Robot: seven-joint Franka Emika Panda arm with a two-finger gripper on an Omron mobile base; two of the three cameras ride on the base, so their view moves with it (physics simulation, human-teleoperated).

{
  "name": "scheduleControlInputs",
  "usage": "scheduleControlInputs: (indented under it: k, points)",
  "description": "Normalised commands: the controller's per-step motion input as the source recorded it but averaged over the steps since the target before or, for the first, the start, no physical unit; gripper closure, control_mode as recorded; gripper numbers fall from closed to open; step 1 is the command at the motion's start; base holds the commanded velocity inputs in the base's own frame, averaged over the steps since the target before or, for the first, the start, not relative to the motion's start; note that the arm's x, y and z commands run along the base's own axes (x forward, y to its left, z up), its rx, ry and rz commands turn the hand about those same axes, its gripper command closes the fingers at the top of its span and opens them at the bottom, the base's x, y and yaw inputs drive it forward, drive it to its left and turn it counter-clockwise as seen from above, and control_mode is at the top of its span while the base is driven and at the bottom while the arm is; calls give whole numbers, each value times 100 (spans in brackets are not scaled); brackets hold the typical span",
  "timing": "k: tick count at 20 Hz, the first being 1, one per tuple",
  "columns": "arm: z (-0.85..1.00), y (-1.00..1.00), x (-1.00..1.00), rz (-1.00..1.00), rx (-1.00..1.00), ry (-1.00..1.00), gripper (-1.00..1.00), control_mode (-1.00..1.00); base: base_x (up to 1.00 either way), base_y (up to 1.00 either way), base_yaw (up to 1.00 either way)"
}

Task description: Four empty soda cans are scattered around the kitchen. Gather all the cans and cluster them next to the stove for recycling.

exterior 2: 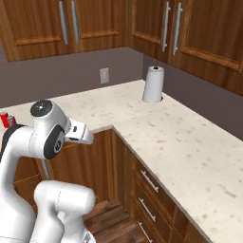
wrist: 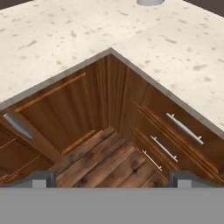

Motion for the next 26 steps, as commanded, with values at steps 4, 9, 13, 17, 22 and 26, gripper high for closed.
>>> scheduleControlInputs:
  k: [4,9,13,17,22,26]
  points:
    - [0,0,0,0,0,0,-100,100,-80,-22,-14]
    - [0,0,0,0,0,0,-100,100,-54,-27,-22]
    - [0,0,0,0,0,0,-100,100,-16,-30,-34]
    - [0,0,0,0,0,0,-100,100,-5,-12,-40]
    - [0,0,0,0,0,0,-100,100,0,-3,-44]
    - [0,0,0,0,0,0,-100,100,0,-26,-42]
